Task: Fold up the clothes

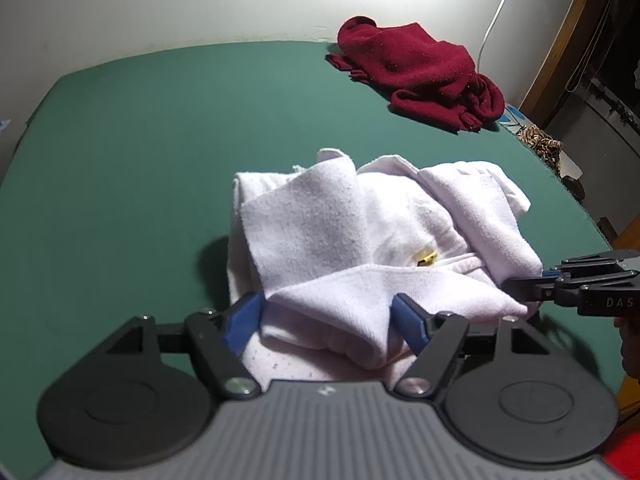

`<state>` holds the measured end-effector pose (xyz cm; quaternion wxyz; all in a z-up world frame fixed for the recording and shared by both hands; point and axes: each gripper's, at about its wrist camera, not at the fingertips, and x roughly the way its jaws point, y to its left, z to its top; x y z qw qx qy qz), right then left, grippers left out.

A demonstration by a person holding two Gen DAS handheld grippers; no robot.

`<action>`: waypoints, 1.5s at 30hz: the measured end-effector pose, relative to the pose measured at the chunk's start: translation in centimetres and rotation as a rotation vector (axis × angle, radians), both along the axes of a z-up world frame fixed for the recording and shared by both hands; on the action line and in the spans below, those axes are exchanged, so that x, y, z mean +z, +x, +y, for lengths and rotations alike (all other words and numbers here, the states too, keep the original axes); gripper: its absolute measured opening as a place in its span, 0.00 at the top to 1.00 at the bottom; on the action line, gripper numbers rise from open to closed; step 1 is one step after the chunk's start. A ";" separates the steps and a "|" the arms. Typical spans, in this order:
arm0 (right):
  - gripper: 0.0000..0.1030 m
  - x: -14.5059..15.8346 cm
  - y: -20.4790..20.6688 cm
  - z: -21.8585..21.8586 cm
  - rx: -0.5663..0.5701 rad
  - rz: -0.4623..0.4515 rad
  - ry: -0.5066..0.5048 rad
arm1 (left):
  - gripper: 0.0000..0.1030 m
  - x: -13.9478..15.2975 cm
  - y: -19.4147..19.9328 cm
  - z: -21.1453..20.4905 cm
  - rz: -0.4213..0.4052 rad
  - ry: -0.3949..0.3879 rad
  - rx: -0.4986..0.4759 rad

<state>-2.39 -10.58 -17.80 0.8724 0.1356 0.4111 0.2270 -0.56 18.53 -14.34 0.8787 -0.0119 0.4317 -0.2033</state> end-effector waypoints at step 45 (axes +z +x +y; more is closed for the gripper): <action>0.82 0.3 0.4 0.3 -0.106 0.025 -0.262 | 0.06 0.1 0.5 4.1 0.031 -0.057 0.036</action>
